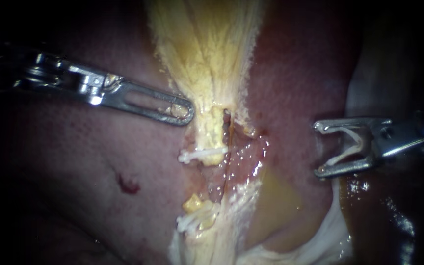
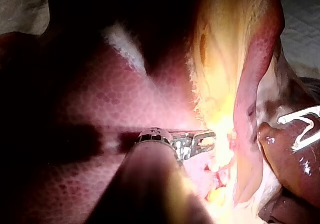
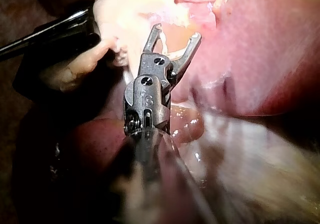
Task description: Clipping first clip right tube
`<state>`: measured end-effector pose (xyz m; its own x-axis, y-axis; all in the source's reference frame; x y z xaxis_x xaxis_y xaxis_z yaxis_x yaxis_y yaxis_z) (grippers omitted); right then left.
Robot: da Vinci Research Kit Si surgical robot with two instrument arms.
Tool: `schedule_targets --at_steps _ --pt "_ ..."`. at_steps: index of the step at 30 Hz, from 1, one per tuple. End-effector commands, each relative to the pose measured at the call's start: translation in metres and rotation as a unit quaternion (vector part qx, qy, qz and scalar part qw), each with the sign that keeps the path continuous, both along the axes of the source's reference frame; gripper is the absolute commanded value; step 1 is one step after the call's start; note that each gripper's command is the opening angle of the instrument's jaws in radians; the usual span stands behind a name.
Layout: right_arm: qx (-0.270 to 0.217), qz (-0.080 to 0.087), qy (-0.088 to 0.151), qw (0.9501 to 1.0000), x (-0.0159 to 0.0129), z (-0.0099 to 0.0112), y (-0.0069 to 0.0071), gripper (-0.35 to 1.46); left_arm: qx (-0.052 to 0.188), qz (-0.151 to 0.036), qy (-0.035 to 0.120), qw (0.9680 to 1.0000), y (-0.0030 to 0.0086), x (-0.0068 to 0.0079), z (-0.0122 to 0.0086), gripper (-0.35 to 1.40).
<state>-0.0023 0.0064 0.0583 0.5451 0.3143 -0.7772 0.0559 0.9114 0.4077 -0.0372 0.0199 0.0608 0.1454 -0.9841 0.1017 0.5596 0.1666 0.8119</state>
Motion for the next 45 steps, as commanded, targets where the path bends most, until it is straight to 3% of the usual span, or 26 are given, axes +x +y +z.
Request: schedule_targets --at_steps 1,4,12,19,36,45 --pt "0.000 0.000 0.000 1.0000 0.0000 0.0000 0.0000 0.50 0.000 0.000 -0.001 1.0000 0.0001 0.0001 -0.0002 -0.35" --pt "0.000 0.000 0.000 1.0000 0.0001 0.0000 0.0000 0.50 0.004 0.003 -0.004 1.0000 0.0005 0.0009 -0.0009 -0.35" --pt "0.000 0.001 0.001 1.0000 0.0001 0.0000 0.0001 0.50 -0.002 -0.012 0.003 0.9999 0.0024 0.0046 -0.0038 -0.35" --pt "0.000 0.002 0.002 1.0000 0.0001 0.0000 0.0001 0.50 -0.006 -0.022 0.002 0.9997 0.0031 0.0066 -0.0051 -0.35" --pt "0.005 0.000 0.004 1.0000 0.0007 0.0000 -0.0001 0.50 -0.006 -0.023 0.001 0.9997 0.0030 0.0068 -0.0053 -0.35" --pt "0.048 0.008 0.034 0.9982 0.0029 0.0008 -0.0011 0.50 -0.006 -0.024 0.001 0.9997 0.0029 0.0067 -0.0054 -0.35"
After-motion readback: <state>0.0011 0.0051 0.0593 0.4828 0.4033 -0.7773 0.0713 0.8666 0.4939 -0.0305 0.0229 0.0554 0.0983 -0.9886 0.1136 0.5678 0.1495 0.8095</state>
